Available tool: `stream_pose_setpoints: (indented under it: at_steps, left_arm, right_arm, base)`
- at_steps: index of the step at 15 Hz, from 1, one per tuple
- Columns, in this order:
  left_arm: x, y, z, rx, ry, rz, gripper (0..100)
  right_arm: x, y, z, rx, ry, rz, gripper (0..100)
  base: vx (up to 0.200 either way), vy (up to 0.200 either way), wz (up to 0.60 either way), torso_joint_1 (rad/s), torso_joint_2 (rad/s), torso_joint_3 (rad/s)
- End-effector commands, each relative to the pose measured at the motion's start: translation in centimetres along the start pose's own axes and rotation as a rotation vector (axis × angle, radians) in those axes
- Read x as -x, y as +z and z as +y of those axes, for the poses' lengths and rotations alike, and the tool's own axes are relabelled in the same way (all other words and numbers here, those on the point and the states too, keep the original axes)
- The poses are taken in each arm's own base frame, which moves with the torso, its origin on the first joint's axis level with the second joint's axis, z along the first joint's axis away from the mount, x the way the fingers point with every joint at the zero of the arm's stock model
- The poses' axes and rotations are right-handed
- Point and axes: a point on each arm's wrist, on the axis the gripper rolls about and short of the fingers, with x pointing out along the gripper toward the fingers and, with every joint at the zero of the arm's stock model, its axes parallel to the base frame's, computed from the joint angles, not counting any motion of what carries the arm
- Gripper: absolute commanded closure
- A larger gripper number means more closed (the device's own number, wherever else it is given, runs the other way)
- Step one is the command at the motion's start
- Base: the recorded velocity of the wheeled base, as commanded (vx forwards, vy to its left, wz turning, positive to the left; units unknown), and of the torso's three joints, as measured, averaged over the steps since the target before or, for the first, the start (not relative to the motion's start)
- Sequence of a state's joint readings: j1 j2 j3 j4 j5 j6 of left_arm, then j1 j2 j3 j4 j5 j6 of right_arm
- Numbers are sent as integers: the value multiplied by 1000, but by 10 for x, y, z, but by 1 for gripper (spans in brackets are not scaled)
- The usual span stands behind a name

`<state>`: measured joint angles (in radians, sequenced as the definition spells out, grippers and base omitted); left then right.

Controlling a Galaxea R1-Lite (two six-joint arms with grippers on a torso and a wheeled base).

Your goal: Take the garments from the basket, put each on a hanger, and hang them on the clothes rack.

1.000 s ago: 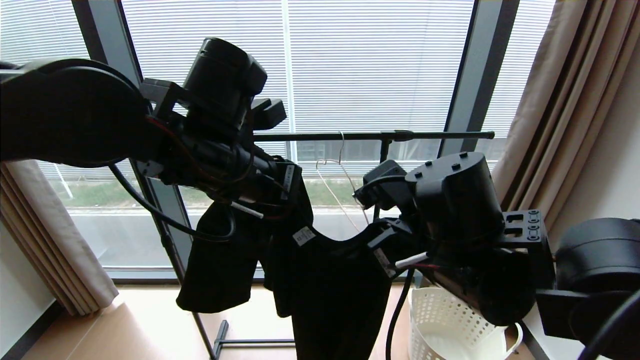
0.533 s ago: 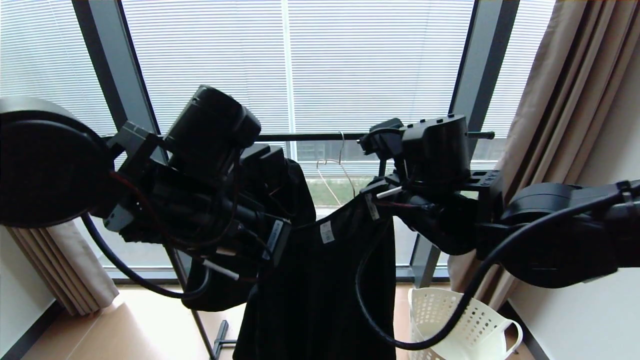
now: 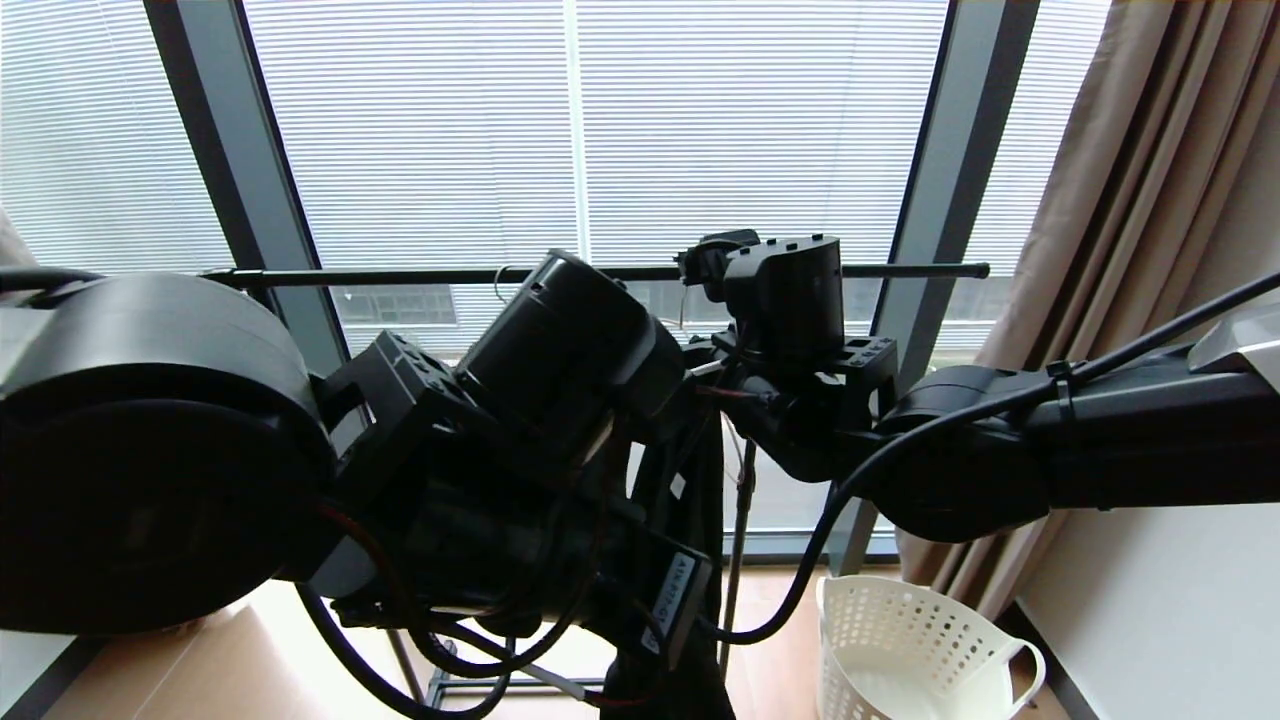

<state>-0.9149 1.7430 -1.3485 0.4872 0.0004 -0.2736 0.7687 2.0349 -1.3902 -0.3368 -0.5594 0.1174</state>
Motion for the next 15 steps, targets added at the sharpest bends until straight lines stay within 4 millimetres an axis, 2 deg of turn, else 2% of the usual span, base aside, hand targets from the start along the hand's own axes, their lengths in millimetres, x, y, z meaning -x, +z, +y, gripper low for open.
stream_pose_setpoints:
  at_steps: [1, 4, 7, 9, 12, 15]
  left_arm:
    - [-9, 3, -6, 6, -6, 10, 100]
    - [-7, 2, 2, 41, 15, 10, 100]
    - [6, 1, 26, 99, 58, -15, 100]
    - [11, 3, 50, 158, 110, -33, 100]
    - [14, 13, 74, 218, 156, -77, 100]
    - [4, 32, 89, 248, 178, -116, 100]
  right_arm:
    - [1, -1, 2, -6, 17, 3, 100]
    - [9, 9, -6, -19, 29, -11, 100]
    - [12, 25, -40, -27, -40, -39, 100]
    - [30, 27, -65, 73, -80, -33, 100]
    - [56, 16, -77, 211, -79, 3, 100]
    - [77, -9, -61, 358, -1, 59, 100]
  base:
    - [0, 0, 0, 0, 0, 0]
    - [0, 0, 0, 0, 0, 0]
    - [0, 0, 0, 0, 0, 0]
    - [0, 0, 0, 0, 0, 0]
    - [0, 0, 0, 0, 0, 0]
    - [0, 0, 0, 0, 0, 0]
